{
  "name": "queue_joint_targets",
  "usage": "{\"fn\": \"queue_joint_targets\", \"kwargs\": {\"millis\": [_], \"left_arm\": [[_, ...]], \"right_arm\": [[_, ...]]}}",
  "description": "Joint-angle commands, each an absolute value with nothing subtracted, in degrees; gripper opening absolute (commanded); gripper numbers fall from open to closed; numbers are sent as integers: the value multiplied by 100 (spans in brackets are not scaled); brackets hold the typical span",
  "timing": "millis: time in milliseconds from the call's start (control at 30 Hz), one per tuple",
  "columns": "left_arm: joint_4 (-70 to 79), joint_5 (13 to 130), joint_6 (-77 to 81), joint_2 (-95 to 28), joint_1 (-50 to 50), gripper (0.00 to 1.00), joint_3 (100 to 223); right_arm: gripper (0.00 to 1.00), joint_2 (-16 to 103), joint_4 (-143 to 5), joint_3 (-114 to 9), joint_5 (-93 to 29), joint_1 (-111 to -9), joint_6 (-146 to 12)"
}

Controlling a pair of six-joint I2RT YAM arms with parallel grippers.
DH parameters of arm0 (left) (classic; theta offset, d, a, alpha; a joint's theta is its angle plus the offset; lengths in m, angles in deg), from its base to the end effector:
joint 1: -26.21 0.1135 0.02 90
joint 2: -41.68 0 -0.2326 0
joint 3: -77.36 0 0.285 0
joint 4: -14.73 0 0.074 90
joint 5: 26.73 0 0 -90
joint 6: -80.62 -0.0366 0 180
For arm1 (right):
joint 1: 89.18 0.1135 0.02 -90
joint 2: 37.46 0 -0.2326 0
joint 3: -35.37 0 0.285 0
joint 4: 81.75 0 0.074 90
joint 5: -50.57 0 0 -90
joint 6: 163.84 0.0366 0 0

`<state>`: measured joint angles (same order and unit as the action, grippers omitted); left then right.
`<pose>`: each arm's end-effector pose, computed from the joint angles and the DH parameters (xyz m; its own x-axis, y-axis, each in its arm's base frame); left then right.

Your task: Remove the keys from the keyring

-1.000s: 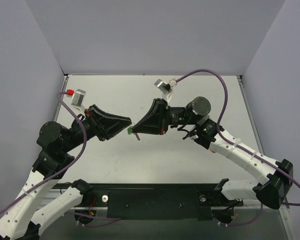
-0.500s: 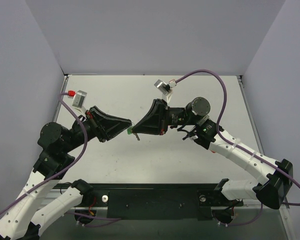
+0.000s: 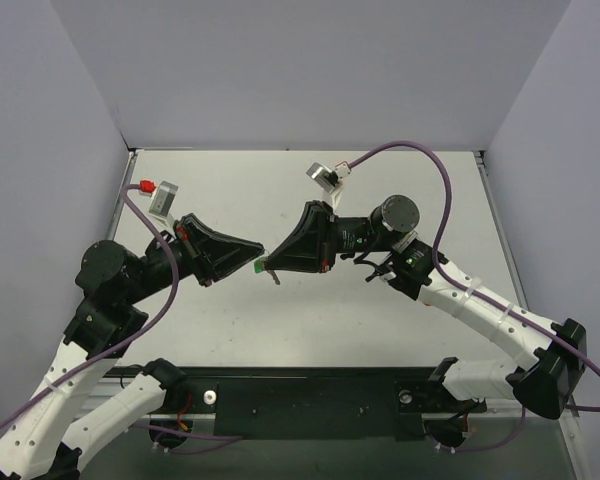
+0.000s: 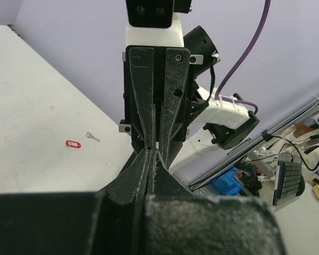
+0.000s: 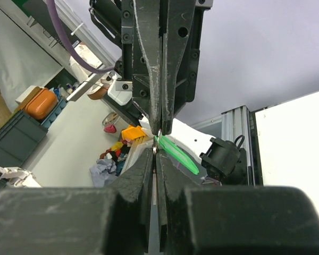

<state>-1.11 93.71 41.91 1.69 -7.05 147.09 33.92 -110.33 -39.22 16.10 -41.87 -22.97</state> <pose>0.1501 -0.1207 0.4297 -0.5642 -0.4345 -0.7020 0.7096 0.1794 -0.6814 0.1885 0.2489 0.3998 -0.4659 0.1425 -0.8733 -0.8395 -0.3832 0.3853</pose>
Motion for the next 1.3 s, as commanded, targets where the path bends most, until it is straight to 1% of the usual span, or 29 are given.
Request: {"fn": "queue_joint_targets", "kwargs": {"millis": [0,133,300,633,900,1033,1167,1267], "left_arm": [[-937,9763,3519,54,-710,0,15304],[-1622,10027,2861,-104,-710,0,15709],[-2202,10299,2438,-288,-710,0,16009],[-2300,10528,2191,-429,-702,0,16105],[-2809,10862,1638,-719,-710,0,16404],[-3186,11090,1322,-877,-710,0,16474],[-3617,11222,962,-1027,-710,0,16606],[-3873,11214,724,-1141,-710,0,16747]], "right_arm": [[0,3259,-11354,-3989,1550,-4198,-2453],[0,3294,-11293,-4016,1559,-4198,-2480],[0,3338,-11196,-4060,1577,-4172,-2506],[0,3373,-11135,-4077,1594,-4163,-2533],[0,3470,-10950,-4182,1717,-4102,-2585],[0,3488,-10424,-4340,1858,-4058,-2874],[0,3444,-9292,-4499,1963,-4040,-3498],[0,3408,-8990,-4552,1972,-4049,-3762]]}}
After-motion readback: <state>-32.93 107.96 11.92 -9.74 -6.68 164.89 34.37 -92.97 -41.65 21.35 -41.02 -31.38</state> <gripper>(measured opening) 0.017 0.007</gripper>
